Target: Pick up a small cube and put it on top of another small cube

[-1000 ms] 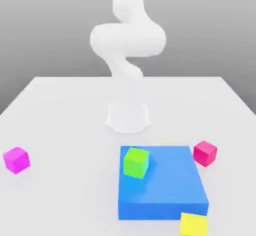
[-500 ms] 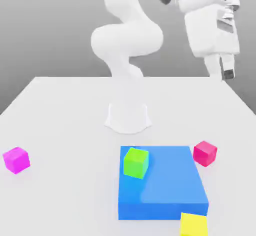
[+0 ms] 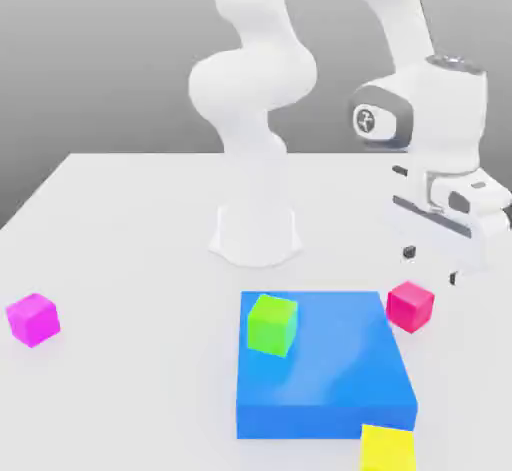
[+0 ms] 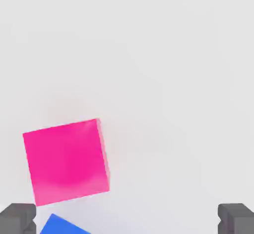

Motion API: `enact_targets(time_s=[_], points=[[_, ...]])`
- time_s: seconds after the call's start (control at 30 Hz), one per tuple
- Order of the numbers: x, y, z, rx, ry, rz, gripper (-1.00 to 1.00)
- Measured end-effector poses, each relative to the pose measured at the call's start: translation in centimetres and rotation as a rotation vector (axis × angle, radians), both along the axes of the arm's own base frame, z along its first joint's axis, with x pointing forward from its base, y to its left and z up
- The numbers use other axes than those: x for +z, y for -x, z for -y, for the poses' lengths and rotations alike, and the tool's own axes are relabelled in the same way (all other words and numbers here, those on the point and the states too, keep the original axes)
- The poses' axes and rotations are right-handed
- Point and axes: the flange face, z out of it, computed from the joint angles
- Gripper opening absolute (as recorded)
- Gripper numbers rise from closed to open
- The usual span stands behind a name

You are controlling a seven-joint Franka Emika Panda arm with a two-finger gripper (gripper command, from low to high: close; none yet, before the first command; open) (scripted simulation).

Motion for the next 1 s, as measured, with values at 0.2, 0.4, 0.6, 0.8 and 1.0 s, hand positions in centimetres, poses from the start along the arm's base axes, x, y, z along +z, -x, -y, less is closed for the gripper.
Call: enact_targets(time_s=[0.2,0.4,0.6,0.8,1.0], points=[[-4.9,0.3,0.1,0.026,0.007,-0.006,0.00],[-6.3,0.5,0.2,0.025,0.010,-0.008,-1.00],[-4.4,0.3,0.1,0.026,0.009,-0.008,-1.00],[-0.3,-0.3,0.7,-0.027,0.011,-0.007,-1.00],[0.0,-5.7,3.8,-0.422,0.015,0.007,-1.00]])
